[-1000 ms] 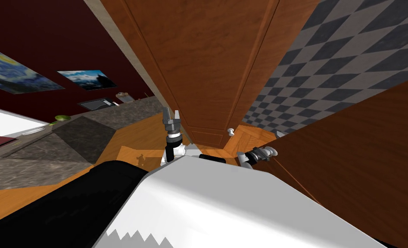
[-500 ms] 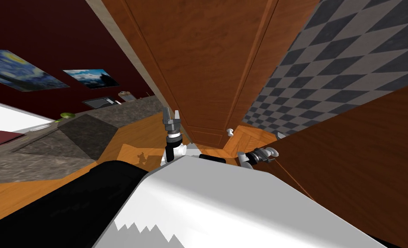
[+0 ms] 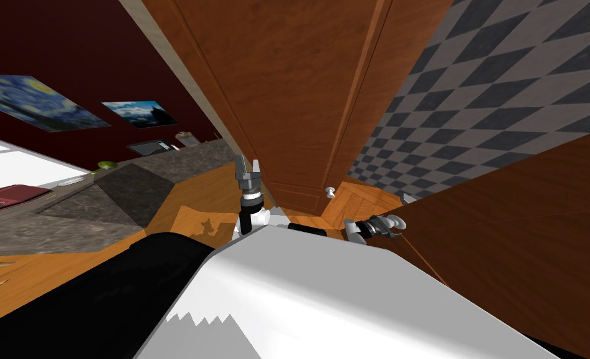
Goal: Push the door open
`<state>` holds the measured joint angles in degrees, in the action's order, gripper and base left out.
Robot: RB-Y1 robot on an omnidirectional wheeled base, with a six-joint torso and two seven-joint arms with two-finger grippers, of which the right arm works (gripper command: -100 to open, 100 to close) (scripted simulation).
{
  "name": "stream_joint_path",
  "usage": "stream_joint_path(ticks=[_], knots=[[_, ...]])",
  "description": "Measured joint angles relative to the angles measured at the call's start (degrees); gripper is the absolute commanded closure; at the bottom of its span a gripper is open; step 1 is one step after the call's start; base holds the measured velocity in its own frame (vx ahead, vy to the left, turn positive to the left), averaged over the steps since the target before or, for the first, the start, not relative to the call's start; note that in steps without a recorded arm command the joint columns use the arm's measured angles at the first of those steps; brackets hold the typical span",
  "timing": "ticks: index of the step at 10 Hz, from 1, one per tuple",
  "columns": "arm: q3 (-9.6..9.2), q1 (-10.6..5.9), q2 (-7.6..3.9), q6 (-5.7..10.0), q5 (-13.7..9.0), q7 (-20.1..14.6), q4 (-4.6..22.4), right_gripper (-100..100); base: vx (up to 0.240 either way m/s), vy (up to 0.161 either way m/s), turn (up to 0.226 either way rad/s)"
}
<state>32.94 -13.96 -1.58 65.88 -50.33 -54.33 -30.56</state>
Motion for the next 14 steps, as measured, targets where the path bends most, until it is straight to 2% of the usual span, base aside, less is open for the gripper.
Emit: stream_joint_path(ticks=[1,2,3,4,5,6,7,8,9,10,12,13,14], knots=[[0.50,0.80,1.07,-0.24,0.07,0.82,-2.22,100,0.016,-0.060,0.031],[1.14,-0.27,0.70,0.67,0.29,0.47,-0.12,100,0.014,-0.036,0.027],[1.51,0.24,1.03,0.42,0.32,0.65,-1.29,100,0.026,-0.049,0.026],[2.11,-0.10,1.00,0.70,0.50,0.50,-0.58,100,0.019,-0.033,0.016],[2.59,0.71,1.87,-0.07,0.42,1.52,-3.08,100,0.020,-0.034,0.014],[3.27,0.15,1.57,-0.06,0.49,1.70,-2.31,100,0.043,-0.057,0.036],[4.01,0.54,2.39,0.13,0.73,1.91,-3.22,100,0.050,-0.074,0.029],[4.85,0.31,2.83,0.51,0.92,2.05,-3.05,100,0.061,-0.074,0.027],[5.65,-0.51,2.51,1.29,1.09,1.55,-1.34,100,0.068,-0.072,0.021],[6.49,-0.39,3.23,1.29,1.19,1.98,-2.37,100,0.079,-0.059,0.027],[7.80,-0.55,3.87,1.47,1.45,2.45,-2.94,100,0.063,-0.032,-0.006],[8.14,-1.36,3.23,2.29,1.51,1.85,-0.94,100,0.124,-0.021,-0.017],[8.98,-1.60,3.59,2.85,1.60,1.65,-0.45,100,0.069,-0.007,-0.006]])
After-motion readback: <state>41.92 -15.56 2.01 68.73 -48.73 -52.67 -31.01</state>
